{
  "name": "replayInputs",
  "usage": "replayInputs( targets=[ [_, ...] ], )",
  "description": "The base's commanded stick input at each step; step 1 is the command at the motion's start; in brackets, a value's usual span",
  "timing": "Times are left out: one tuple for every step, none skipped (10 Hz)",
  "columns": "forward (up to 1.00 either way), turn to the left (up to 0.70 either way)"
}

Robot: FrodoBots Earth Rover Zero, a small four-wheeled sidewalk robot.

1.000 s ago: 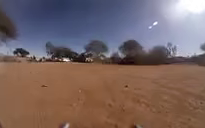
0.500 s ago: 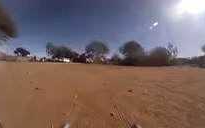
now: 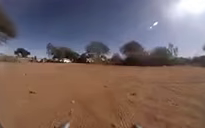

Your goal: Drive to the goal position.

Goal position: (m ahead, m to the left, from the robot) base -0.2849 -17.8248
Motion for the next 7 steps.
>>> replayInputs(
  targets=[
    [0.5,0.0],
    [0.5,0.0],
    [0.5,0.0],
    [0.5,0.0],
    [0.5,0.0],
    [0.5,0.0],
    [0.5,0.0]
  ],
)
